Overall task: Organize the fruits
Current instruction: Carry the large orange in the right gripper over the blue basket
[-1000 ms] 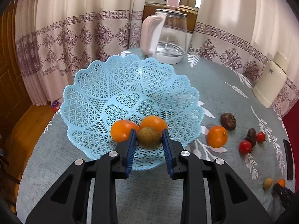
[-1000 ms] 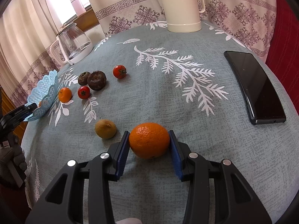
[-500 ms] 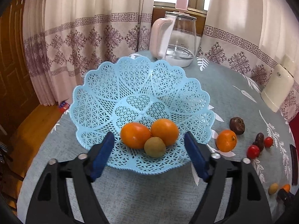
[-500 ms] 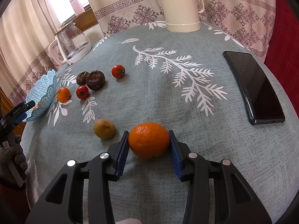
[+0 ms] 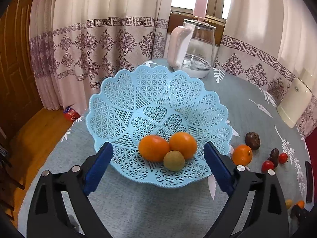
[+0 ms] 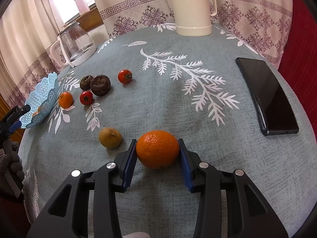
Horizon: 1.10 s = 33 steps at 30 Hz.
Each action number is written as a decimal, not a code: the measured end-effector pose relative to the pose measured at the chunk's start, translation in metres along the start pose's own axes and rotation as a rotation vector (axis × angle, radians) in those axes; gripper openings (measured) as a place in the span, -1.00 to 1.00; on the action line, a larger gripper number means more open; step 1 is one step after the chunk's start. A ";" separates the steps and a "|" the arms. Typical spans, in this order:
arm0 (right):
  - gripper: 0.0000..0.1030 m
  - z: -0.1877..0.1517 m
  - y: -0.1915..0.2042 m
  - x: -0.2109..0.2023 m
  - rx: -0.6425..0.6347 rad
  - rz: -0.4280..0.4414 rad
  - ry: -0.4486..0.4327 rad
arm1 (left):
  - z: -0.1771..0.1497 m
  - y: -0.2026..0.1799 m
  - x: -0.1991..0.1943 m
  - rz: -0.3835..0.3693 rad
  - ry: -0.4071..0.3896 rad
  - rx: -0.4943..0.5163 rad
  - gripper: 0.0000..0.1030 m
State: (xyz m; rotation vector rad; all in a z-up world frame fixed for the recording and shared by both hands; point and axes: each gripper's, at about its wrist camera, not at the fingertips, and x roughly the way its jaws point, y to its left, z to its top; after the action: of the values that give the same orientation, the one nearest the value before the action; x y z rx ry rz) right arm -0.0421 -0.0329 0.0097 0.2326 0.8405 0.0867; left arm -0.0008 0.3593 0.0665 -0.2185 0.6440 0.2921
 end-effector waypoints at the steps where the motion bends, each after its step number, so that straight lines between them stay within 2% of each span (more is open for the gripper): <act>1: -0.21 0.001 0.000 -0.002 0.002 -0.002 -0.009 | 0.000 0.001 -0.002 -0.002 -0.005 -0.002 0.83; 10: -0.21 0.018 0.012 -0.012 -0.020 -0.031 -0.051 | 0.006 0.014 -0.016 0.009 -0.061 -0.016 0.86; 15: -0.21 0.025 0.024 -0.009 -0.031 -0.022 -0.051 | 0.011 0.022 -0.018 0.048 -0.075 -0.034 0.86; 18: -0.21 0.032 0.035 -0.007 -0.050 -0.014 -0.059 | 0.014 0.026 -0.020 0.044 -0.077 -0.045 0.86; 26: -0.21 0.056 0.088 0.000 -0.149 0.045 -0.081 | 0.017 0.030 -0.025 0.029 -0.077 -0.060 0.86; 33: -0.21 0.073 0.144 0.008 -0.232 0.136 -0.087 | 0.021 0.039 -0.028 0.030 -0.083 -0.082 0.86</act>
State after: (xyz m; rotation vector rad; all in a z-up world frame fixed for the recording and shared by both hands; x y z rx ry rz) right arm 0.0197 0.0960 0.0856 0.0741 0.7206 0.2981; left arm -0.0235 0.3958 0.0960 -0.2737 0.5539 0.3549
